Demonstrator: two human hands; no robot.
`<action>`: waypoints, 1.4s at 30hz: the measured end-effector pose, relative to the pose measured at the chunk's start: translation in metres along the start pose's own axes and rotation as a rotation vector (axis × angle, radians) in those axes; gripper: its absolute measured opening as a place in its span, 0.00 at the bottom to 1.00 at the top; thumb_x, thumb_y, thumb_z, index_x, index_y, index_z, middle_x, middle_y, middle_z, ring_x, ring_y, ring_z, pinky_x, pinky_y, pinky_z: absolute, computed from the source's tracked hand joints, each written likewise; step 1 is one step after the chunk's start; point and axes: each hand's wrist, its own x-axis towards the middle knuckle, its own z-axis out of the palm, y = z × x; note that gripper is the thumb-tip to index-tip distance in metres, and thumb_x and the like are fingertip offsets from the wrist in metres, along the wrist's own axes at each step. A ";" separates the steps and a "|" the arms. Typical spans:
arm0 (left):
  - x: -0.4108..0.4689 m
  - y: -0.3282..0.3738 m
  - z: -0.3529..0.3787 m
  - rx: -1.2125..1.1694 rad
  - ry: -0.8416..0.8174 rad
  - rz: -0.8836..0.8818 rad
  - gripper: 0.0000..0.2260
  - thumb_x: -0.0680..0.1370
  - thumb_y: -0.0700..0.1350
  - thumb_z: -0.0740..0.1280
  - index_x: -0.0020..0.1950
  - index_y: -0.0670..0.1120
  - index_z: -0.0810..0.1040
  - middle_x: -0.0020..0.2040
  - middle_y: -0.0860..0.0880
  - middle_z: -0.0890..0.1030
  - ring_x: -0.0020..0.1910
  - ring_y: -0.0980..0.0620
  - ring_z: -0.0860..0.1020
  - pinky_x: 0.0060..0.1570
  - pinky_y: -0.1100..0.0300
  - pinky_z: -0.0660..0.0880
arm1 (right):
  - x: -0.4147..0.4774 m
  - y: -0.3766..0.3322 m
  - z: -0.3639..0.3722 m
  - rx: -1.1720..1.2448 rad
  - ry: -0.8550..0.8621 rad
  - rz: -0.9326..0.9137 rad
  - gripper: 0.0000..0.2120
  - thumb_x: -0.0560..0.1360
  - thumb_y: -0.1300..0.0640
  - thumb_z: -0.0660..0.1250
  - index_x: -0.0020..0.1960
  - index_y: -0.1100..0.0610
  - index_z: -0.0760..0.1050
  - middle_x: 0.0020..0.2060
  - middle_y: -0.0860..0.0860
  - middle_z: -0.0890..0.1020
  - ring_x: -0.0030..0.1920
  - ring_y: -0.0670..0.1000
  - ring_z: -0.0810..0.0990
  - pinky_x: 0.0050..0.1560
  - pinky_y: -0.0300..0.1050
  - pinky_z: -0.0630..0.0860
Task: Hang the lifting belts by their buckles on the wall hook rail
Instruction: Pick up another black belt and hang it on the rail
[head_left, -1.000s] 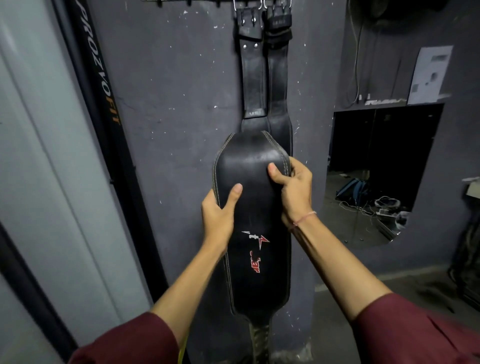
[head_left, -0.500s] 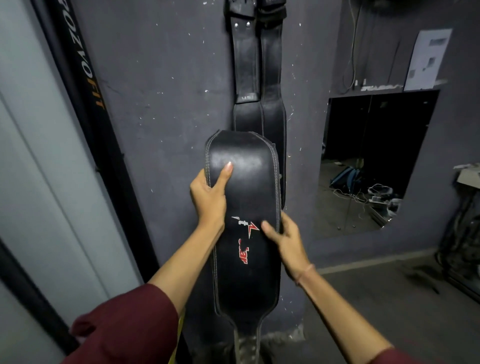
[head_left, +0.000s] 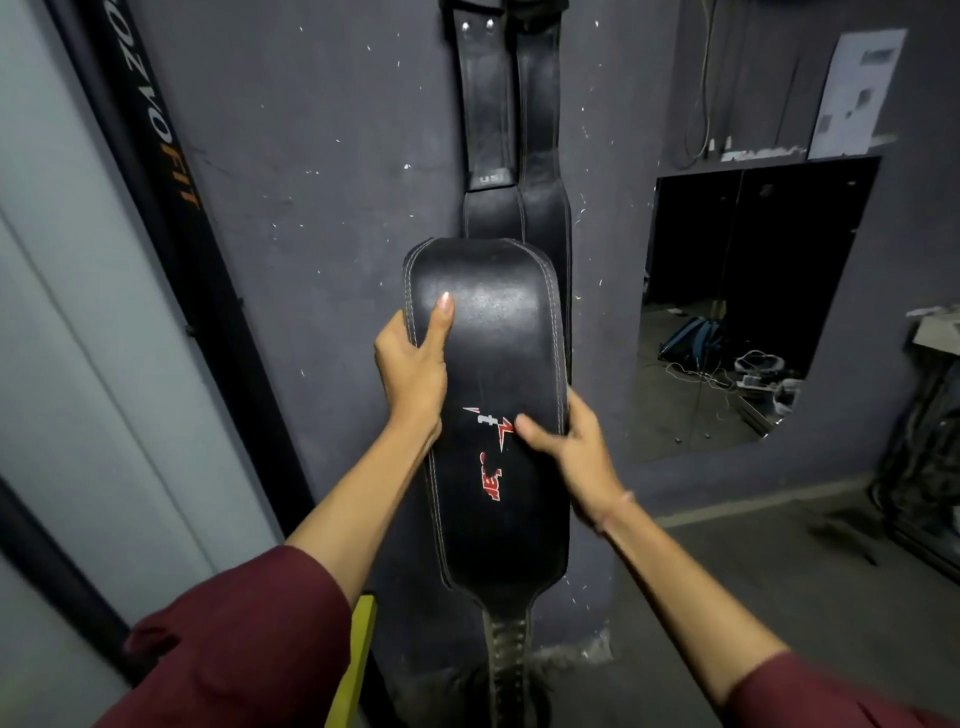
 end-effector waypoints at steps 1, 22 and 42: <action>0.001 0.002 0.002 0.030 -0.022 0.018 0.14 0.77 0.55 0.71 0.50 0.43 0.82 0.49 0.44 0.86 0.53 0.41 0.83 0.57 0.38 0.78 | 0.012 -0.016 0.005 0.010 0.022 -0.043 0.23 0.72 0.72 0.71 0.65 0.60 0.74 0.56 0.52 0.85 0.57 0.50 0.84 0.58 0.44 0.79; -0.056 -0.022 -0.013 0.082 -0.138 -0.125 0.12 0.70 0.41 0.79 0.50 0.47 0.82 0.44 0.54 0.86 0.44 0.59 0.85 0.45 0.65 0.79 | 0.043 -0.042 0.007 0.094 0.110 -0.211 0.18 0.68 0.76 0.71 0.57 0.68 0.75 0.52 0.62 0.83 0.53 0.58 0.83 0.61 0.61 0.78; -0.016 0.012 0.008 -0.084 -0.232 -0.040 0.18 0.74 0.36 0.74 0.62 0.38 0.73 0.55 0.43 0.83 0.56 0.46 0.82 0.57 0.50 0.80 | 0.044 -0.042 -0.007 0.004 0.070 -0.125 0.21 0.70 0.71 0.73 0.62 0.65 0.74 0.56 0.59 0.84 0.54 0.54 0.83 0.58 0.53 0.80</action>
